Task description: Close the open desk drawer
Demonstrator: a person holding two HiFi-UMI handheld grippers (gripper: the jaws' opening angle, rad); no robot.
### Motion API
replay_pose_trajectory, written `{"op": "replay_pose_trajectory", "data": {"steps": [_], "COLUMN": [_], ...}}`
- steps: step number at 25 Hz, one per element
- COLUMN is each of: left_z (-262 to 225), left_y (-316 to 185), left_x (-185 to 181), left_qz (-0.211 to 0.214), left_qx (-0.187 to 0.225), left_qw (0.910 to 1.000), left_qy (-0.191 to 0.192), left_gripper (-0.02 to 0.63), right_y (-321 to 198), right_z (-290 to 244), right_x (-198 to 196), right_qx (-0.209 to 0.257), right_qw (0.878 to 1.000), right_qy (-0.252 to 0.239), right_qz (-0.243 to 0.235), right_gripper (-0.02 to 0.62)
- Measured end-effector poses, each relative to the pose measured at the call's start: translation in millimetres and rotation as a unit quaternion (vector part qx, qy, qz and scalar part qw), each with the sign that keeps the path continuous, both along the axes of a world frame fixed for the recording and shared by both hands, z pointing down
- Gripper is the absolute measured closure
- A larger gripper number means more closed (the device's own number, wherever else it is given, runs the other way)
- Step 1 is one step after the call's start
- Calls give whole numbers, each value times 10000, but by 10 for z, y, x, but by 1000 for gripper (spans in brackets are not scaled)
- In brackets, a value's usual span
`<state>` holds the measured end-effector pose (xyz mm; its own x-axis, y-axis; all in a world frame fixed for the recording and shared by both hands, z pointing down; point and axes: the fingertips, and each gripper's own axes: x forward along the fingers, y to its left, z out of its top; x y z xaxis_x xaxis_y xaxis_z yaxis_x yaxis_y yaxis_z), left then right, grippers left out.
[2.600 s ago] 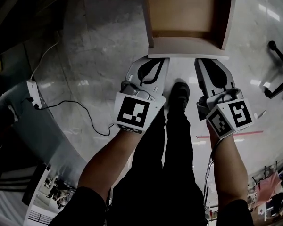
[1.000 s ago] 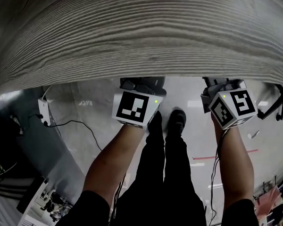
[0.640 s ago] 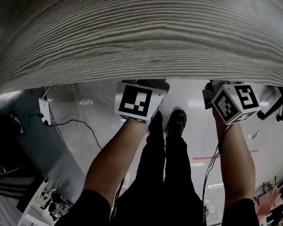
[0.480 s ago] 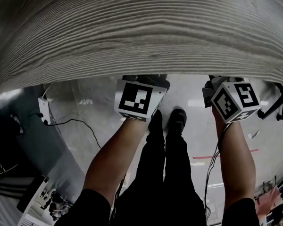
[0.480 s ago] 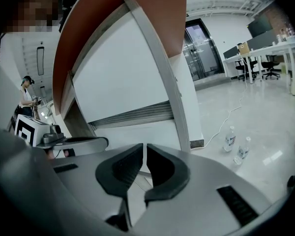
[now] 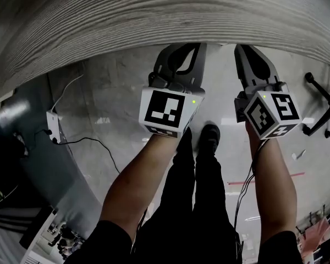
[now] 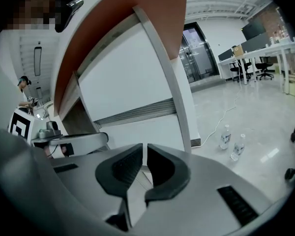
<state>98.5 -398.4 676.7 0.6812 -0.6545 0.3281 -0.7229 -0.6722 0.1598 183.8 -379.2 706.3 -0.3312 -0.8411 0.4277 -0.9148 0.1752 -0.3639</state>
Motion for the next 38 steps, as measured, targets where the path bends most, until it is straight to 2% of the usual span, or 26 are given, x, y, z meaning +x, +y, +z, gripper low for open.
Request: {"op": "replay_pose_trajectory", "data": {"steps": [5,9,13,16,20,22,26,29,31,34,38], "left_z": [-132,-413,-879,-1327,-2053,-2412,-3164,-3790,-4152,-4655,-5160], "left_y": [172,420,729,962,1166,1364,1968,2344,2639,2898,3201], "left_x": [-79,-160,-300,-432,-403,-377,-402,-409,-483,-651,-812], "left_qz": [36,57,101,-33,-266,-153,327,814,1085,1213,1370], "left_qx": [62,50,-15,-16,14,26,-219,-1,174,278,461], "left_qw": [9999,10000,9999,10000,9990,9989,9983,9961,9938,9921,9891], "left_qy": [79,52,47,9,350,435,435,333,169,165,261], "left_gripper": [598,598,598,598,598,598,598,598,598,598,598], "right_y": [164,335,618,919,1239,1448,1978,2220,2443,2680,2995], "right_z": [-257,-698,-1214,-1713,-2389,-2734,-3518,-4168,-4539,-5019,-5440], "right_x": [-150,-226,-369,-522,-506,-526,-646,-651,-618,-566,-697], "right_qx": [296,698,842,952,1163,1163,1016,1231,1328,1425,1543], "right_qw": [9995,9970,9956,9943,9890,9872,9847,9793,9790,9827,9831], "right_qy": [79,218,275,235,526,604,778,1023,1076,834,518], "right_qz": [-126,-247,-291,-418,-747,-905,-1179,-1237,-1114,-844,-840], "right_gripper": [558,558,559,560,560,560,560,560,560,564,577]}}
